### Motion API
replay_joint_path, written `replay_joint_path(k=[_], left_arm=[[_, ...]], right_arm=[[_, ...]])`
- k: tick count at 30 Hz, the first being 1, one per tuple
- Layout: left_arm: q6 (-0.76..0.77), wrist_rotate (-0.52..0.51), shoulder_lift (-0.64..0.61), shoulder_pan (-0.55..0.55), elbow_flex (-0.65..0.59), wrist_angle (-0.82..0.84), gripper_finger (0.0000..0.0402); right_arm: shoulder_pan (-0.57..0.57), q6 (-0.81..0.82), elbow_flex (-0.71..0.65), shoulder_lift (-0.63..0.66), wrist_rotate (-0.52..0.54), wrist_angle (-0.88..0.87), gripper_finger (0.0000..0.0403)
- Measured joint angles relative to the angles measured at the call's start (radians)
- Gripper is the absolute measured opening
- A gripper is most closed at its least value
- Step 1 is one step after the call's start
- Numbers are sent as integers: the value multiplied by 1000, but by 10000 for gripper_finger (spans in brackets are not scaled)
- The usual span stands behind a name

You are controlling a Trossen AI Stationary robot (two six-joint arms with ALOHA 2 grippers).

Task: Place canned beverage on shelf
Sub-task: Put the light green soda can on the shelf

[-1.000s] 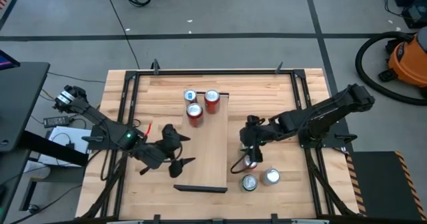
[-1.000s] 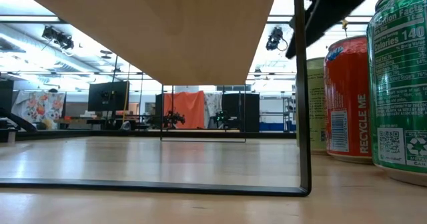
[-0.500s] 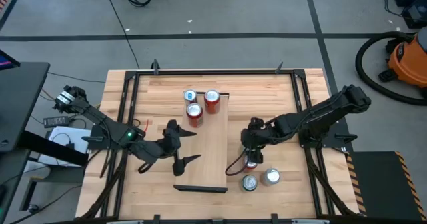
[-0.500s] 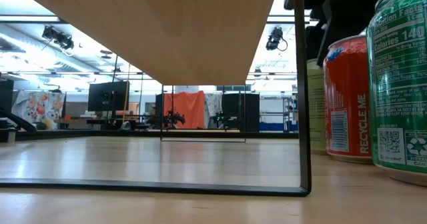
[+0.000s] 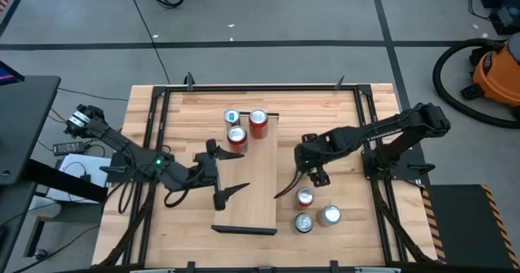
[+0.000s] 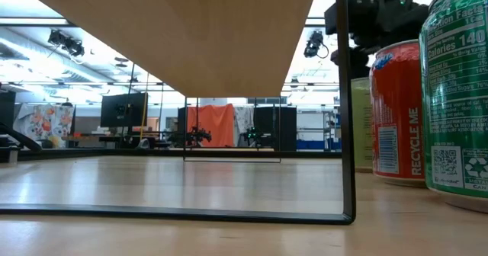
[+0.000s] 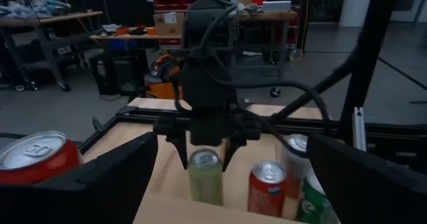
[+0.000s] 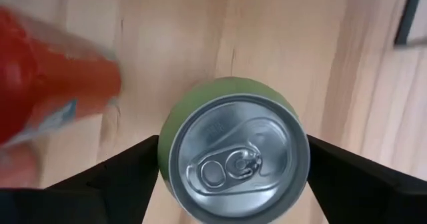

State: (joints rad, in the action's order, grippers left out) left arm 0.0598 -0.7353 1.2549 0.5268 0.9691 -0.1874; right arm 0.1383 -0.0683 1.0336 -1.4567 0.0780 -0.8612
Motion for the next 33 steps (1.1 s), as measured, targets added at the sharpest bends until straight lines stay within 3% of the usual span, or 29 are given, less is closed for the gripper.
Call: replay_joint_path(k=[5, 10, 16, 27, 33], left_arm=[[-23, 1, 0, -23, 0, -4, 396], [-61, 22, 0, -27, 0, -4, 396], [-85, 51, 0, -27, 0, -19, 396], [-91, 52, 0, -26, 0, -33, 396], [-89, 52, 0, -26, 0, -33, 396]], right_arm=[[-26, -85, 2, 0, -26, 10, 323], [-28, -137, 59, 0, -27, -59, 321], [-32, -169, 232, 0, -22, -221, 324], [-17, -61, 540, 0, -23, -413, 325], [21, 0, 680, -29, -23, -385, 325]])
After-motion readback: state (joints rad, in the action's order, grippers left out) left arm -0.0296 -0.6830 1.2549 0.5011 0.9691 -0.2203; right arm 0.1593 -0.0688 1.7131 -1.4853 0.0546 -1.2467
